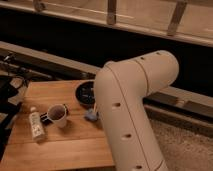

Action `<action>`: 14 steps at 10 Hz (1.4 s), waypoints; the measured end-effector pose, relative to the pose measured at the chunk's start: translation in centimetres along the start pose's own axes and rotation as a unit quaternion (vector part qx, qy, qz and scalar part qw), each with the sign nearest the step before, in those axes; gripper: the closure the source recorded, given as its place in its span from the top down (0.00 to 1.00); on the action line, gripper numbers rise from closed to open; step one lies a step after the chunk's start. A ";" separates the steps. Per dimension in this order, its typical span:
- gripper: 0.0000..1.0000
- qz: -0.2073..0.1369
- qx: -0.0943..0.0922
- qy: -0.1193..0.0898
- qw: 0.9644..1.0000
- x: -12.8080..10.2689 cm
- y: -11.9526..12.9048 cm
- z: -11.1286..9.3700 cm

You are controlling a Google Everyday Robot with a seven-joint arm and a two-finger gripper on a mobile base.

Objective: Wipe the white sponge on the table

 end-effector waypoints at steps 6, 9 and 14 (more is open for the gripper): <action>0.01 0.114 0.026 -0.186 0.975 -4.7 -3.7 -5.4; 0.01 0.147 0.013 -0.212 0.966 -5.7 -5.8 -7.1; 0.01 0.126 -0.114 -0.222 0.960 -8.3 -8.0 -9.0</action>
